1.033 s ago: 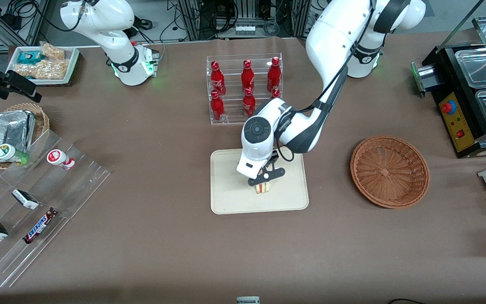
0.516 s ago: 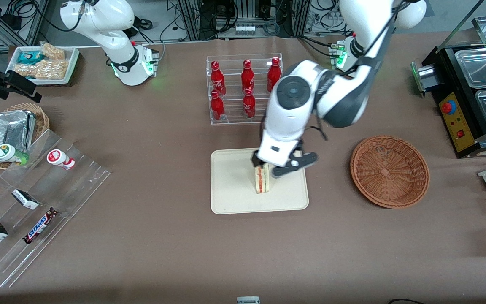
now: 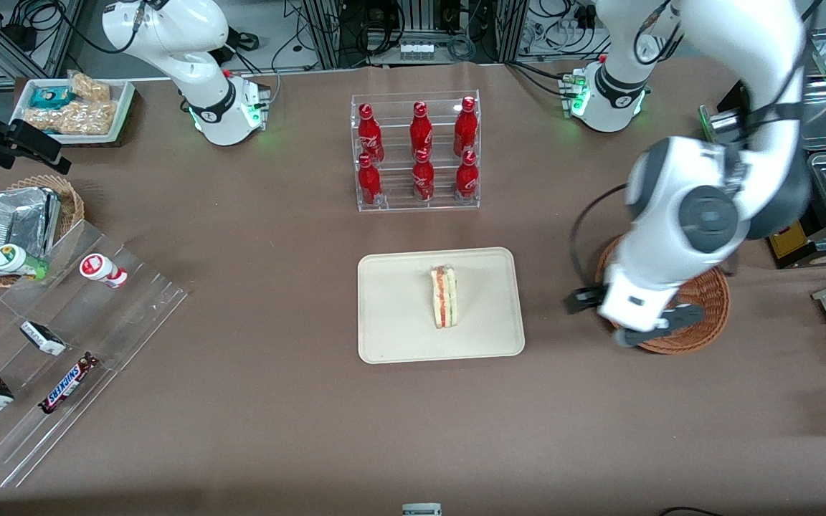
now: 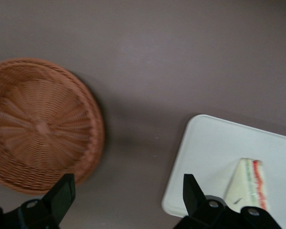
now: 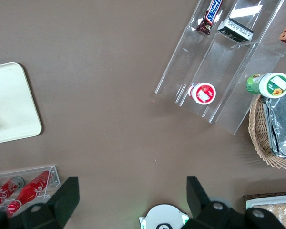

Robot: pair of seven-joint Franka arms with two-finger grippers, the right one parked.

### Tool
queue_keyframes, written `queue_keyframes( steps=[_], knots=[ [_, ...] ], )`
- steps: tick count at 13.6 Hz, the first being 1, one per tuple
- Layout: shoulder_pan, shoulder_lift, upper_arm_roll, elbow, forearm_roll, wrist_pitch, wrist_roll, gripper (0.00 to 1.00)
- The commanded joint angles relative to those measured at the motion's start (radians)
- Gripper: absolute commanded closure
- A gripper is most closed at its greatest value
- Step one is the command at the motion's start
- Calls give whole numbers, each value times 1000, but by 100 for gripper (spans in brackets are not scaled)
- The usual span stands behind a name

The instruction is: Place sandwich from basket to tray

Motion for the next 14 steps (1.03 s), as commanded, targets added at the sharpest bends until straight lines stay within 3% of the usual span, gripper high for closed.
queue_keyframes(
  steps=[1,8,14],
  knots=[
    [94,-180,-14,-129,-2,-73,177,0],
    [259,-341,-34,-119,-5,-236,476,0],
    [306,-260,-73,54,-7,-248,586,0]
  ],
)
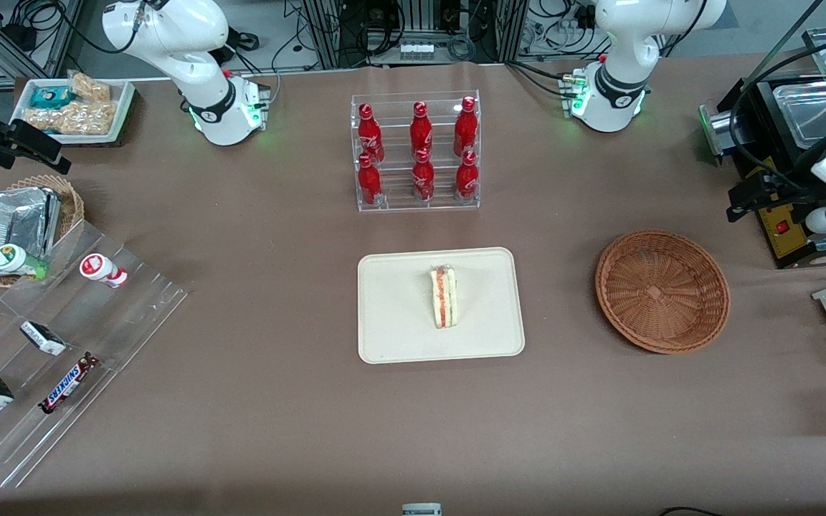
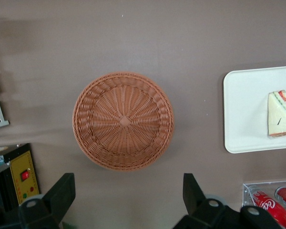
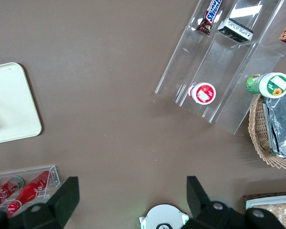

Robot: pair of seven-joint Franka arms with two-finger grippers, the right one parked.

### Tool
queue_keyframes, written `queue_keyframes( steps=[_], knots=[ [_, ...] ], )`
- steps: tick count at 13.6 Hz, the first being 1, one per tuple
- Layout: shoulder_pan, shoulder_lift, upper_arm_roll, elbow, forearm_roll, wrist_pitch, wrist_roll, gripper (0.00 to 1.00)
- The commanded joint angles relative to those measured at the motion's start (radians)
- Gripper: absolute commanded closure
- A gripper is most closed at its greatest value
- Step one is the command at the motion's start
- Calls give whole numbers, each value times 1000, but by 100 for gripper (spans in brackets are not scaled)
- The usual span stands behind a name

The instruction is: Place sandwich from basket to tray

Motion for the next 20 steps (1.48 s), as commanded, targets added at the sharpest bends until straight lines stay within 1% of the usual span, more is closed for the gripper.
queue_keyframes(
  steps=[1,3,20],
  knots=[
    [25,47,-20,74,-7,-25,22,0],
    [24,47,-19,72,-1,-82,23,0],
    [13,47,-22,66,-4,-74,22,0]
  ],
)
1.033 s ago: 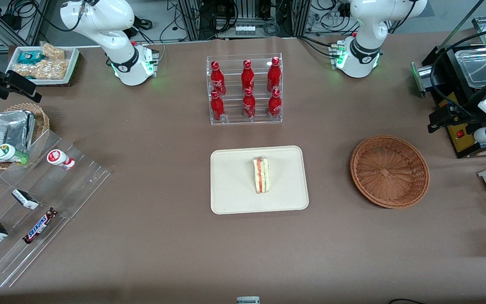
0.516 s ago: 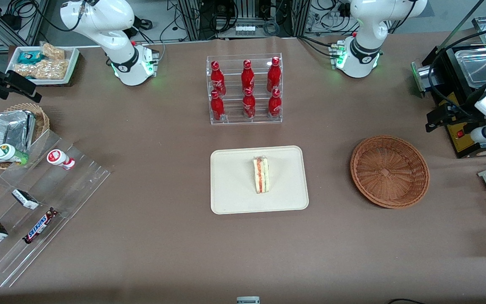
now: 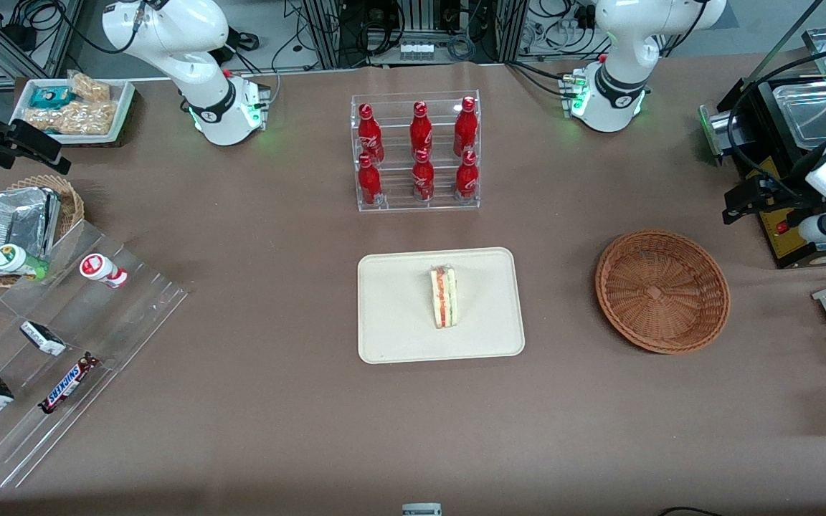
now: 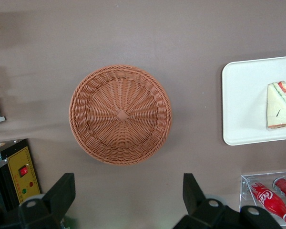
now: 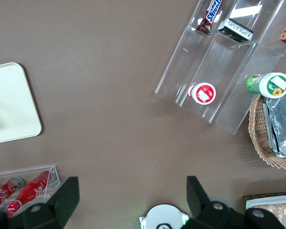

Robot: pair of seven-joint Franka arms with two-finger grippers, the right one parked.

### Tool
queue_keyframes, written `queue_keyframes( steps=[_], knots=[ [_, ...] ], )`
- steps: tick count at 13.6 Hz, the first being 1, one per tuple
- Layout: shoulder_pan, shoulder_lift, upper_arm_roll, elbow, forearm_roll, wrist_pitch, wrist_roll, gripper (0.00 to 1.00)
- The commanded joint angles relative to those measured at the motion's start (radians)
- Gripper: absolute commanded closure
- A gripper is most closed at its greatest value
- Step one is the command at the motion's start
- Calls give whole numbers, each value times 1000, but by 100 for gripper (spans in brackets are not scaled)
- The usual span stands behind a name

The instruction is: Place sandwich from basket to tray

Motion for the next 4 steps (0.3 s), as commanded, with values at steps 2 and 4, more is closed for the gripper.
queue_keyframes(
  steps=[2,4],
  knots=[
    [11,11,-9,25,-4,-13,19,0],
    [11,11,-9,28,-4,-11,19,0]
  ],
)
